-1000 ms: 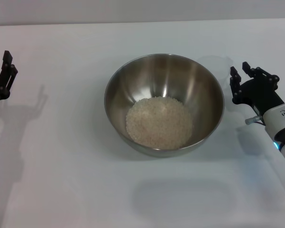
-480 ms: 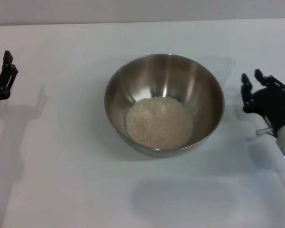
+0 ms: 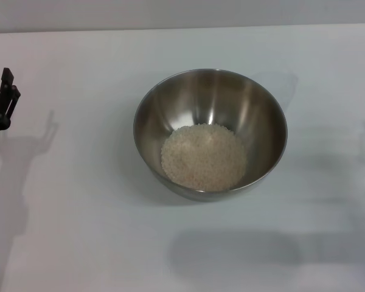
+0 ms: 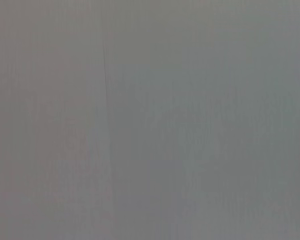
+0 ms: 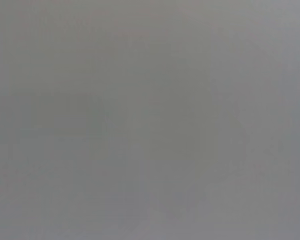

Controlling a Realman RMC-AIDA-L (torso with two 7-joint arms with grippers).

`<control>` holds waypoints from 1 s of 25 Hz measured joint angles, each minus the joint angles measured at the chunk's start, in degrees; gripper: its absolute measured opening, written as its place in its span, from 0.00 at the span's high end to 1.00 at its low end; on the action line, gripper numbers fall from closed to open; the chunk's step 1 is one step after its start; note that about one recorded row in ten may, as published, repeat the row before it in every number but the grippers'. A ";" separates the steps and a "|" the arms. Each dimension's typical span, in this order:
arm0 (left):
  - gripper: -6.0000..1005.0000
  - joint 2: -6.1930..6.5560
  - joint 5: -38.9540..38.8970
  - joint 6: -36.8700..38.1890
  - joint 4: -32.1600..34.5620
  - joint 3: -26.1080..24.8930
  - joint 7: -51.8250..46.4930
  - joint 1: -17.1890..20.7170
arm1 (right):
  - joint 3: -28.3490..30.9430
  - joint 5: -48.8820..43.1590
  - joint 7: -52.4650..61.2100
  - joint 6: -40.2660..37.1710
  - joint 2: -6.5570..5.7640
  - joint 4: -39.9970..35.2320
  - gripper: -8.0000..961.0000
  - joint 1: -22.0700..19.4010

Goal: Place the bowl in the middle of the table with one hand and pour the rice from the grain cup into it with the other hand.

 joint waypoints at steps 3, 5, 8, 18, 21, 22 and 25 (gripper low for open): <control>0.18 0.00 0.00 -0.05 0.10 -0.14 0.00 0.46 | 1.73 0.02 6.34 -5.10 -0.18 -0.89 0.62 -1.79; 0.18 0.00 0.00 -0.11 0.12 -0.16 0.00 0.53 | 2.58 0.06 9.26 -7.29 -0.20 -2.16 0.54 -2.45; 0.18 0.05 0.00 -0.17 0.14 -0.17 0.00 0.64 | 2.88 0.12 10.15 -8.30 -0.09 -2.84 0.44 -2.80; 0.18 0.09 0.03 -0.18 0.14 -0.05 -0.07 0.68 | 2.62 0.14 10.27 -8.69 -0.04 -2.46 0.15 -2.82; 0.18 0.09 0.04 -0.23 0.09 0.01 -0.08 0.66 | 2.85 0.14 10.28 -8.81 0.02 -2.50 0.12 -2.85; 0.18 0.09 0.05 -0.25 0.08 0.03 -0.09 0.63 | 2.85 0.14 10.28 -8.81 0.02 -2.50 0.13 -2.85; 0.18 0.03 0.05 -0.34 0.10 -0.04 -0.16 0.54 | 2.67 0.14 10.27 -8.57 0.04 -2.73 0.13 -2.76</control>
